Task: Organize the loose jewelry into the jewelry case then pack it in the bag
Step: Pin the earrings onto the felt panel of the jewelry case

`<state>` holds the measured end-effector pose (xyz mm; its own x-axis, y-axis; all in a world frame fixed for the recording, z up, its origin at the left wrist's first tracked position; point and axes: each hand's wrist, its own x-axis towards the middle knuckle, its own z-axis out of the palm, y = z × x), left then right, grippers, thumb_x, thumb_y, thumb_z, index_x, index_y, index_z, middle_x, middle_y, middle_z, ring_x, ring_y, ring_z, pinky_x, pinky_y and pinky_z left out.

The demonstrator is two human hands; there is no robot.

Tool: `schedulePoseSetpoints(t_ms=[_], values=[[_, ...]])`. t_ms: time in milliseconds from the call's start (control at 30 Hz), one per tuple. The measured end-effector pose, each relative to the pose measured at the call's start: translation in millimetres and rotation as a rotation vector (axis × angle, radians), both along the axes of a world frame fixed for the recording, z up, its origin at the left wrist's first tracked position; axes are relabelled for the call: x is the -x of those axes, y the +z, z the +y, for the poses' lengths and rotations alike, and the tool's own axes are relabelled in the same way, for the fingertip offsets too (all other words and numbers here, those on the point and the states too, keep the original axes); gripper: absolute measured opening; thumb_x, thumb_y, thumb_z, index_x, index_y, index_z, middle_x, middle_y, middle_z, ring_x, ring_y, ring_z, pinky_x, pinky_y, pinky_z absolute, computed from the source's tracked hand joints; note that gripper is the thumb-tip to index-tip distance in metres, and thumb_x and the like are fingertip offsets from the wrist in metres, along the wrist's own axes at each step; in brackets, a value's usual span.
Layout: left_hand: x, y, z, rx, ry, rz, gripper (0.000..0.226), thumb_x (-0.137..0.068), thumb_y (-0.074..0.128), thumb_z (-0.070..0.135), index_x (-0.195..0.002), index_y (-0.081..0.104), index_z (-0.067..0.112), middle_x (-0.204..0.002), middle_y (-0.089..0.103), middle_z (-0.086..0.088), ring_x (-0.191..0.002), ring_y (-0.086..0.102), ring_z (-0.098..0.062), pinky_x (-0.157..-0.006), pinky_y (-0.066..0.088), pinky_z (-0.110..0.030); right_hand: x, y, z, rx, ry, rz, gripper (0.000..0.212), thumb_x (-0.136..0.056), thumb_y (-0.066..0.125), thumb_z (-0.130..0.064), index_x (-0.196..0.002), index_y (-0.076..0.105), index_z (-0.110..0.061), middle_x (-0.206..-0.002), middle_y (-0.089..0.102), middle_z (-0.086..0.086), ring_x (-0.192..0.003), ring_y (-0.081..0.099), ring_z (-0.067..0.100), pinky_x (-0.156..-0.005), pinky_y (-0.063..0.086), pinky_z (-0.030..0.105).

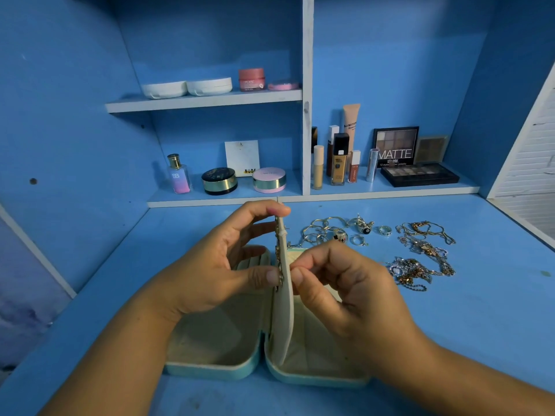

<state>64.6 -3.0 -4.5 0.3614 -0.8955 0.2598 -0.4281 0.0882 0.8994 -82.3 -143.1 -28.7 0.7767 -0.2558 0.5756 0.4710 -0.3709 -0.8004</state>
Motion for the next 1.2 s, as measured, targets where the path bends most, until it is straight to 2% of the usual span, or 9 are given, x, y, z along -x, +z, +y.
schedulePoseSetpoints(t_ms=[167,300,400,567,633,900,1200], values=[[0.0,-1.0,-0.7,0.011,-0.003,0.009,0.066,-0.069,0.082,0.048,-0.126,0.05,0.041,-0.141,0.046,0.009,-0.134,0.044,-0.021,-0.109,0.038,-0.054,-0.8,0.0,1.5,0.007,-0.008,0.002,0.011,-0.085,0.061,-0.033,-0.089,0.062,-0.023,-0.076,0.067,-0.004,-0.072,0.065,0.016,-0.068,0.052,0.024],[-1.5,-0.3,0.4,0.016,-0.011,0.035,0.066,-0.068,0.084,0.047,-0.125,0.051,0.039,-0.136,0.048,0.007,-0.128,0.048,-0.017,-0.105,0.042,-0.047,0.2,-1.4,3.2,0.022,-0.016,-0.013,0.009,-0.087,0.06,-0.033,-0.089,0.062,-0.025,-0.078,0.067,-0.004,-0.075,0.065,0.017,-0.071,0.054,0.028],[-2.5,-0.1,1.1,0.015,-0.014,0.044,0.066,-0.068,0.084,0.046,-0.125,0.051,0.039,-0.133,0.05,0.008,-0.125,0.05,-0.014,-0.103,0.044,-0.043,1.1,-0.8,3.9,0.031,-0.015,-0.01,0.009,-0.087,0.058,-0.035,-0.091,0.061,-0.027,-0.08,0.066,-0.007,-0.076,0.065,0.016,-0.071,0.052,0.024],[-1.9,-0.1,0.5,0.023,-0.021,0.063,0.066,-0.067,0.084,0.046,-0.124,0.052,0.038,-0.131,0.05,0.008,-0.121,0.051,-0.012,-0.097,0.046,-0.037,1.4,-1.7,4.8,0.011,-0.009,0.005,0.01,-0.086,0.058,-0.035,-0.092,0.061,-0.027,-0.083,0.068,-0.004,-0.08,0.066,0.018,-0.074,0.054,0.031],[-1.6,0.3,0.1,0.026,-0.022,0.068,0.066,-0.067,0.084,0.046,-0.124,0.052,0.037,-0.131,0.05,0.007,-0.119,0.052,-0.012,-0.096,0.046,-0.035,1.5,-1.5,5.2,0.016,-0.012,0.002,0.01,-0.086,0.058,-0.035,-0.093,0.061,-0.027,-0.083,0.068,-0.005,-0.079,0.066,0.017,-0.074,0.053,0.027],[-1.3,0.5,0.4,0.012,-0.009,0.053,0.067,-0.067,0.084,0.046,-0.125,0.052,0.038,-0.133,0.05,0.005,-0.125,0.05,-0.015,-0.102,0.044,-0.042,3.3,3.5,3.6,0.177,-0.1,0.008,0.006,-0.089,0.052,-0.037,-0.091,0.056,-0.032,-0.081,0.063,-0.014,-0.075,0.062,0.008,-0.067,0.044,0.013],[0.9,0.6,-1.2,0.023,0.004,0.042,0.065,-0.066,0.084,0.048,-0.122,0.053,0.04,-0.139,0.048,0.003,-0.13,0.048,-0.02,-0.102,0.044,-0.042,5.5,5.0,3.3,0.25,-0.165,0.037,0.009,-0.089,0.049,-0.041,-0.094,0.055,-0.035,-0.087,0.062,-0.02,-0.081,0.061,0.003,-0.068,0.044,0.011]])
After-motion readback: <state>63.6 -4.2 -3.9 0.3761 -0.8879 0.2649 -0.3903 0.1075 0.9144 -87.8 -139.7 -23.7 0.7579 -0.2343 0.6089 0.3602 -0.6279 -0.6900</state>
